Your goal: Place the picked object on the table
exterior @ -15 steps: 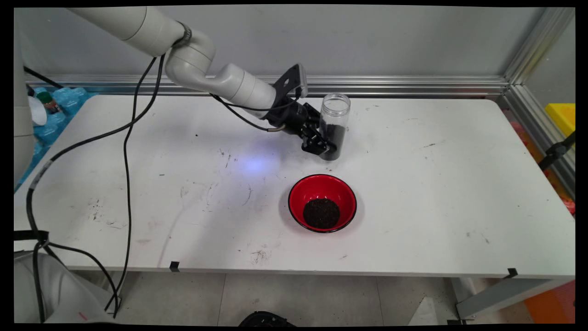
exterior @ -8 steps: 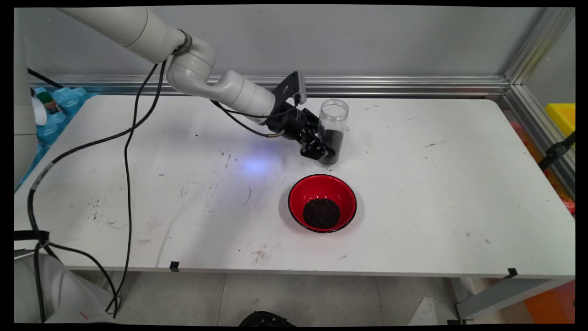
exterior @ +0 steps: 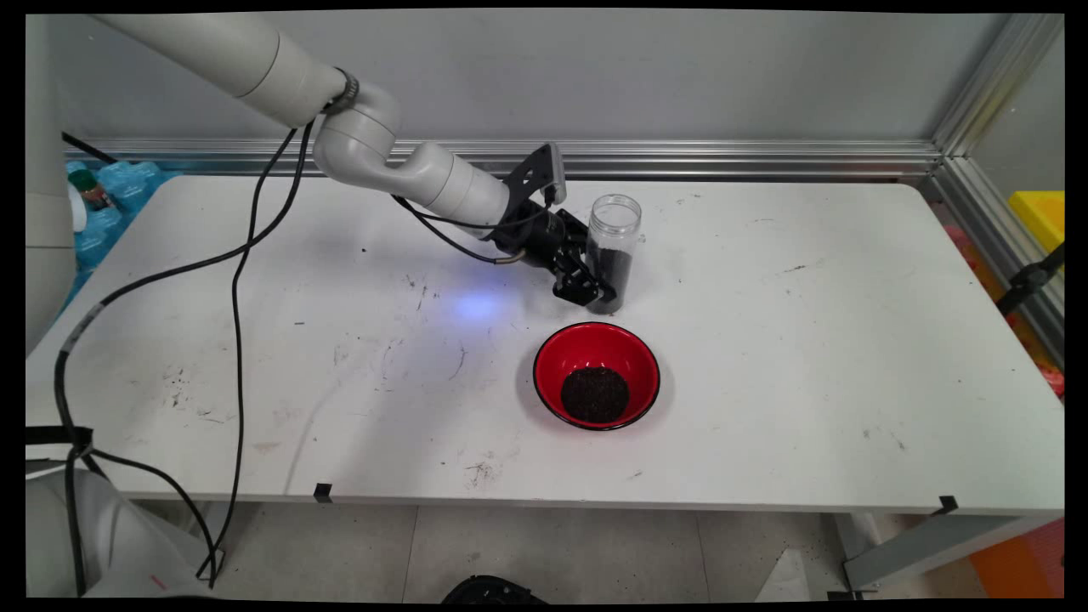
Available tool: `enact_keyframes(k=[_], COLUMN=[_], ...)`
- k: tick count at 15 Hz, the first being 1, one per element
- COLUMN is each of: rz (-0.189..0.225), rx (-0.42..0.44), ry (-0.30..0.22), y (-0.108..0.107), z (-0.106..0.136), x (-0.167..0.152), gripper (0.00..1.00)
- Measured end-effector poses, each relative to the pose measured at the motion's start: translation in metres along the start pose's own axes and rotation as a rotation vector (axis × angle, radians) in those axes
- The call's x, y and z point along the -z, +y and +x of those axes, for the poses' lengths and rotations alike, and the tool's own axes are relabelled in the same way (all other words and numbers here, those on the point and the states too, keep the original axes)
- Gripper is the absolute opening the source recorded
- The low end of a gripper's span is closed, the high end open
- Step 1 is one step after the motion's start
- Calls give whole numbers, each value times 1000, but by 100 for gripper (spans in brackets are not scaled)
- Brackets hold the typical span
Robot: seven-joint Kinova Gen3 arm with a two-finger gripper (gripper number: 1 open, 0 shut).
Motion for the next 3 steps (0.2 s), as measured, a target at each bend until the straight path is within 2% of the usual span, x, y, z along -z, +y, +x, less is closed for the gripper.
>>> enact_keyframes(k=[3], rz=[-5], rx=[2], ry=[-2], y=[1], z=[-3], x=[-2], gripper=[100])
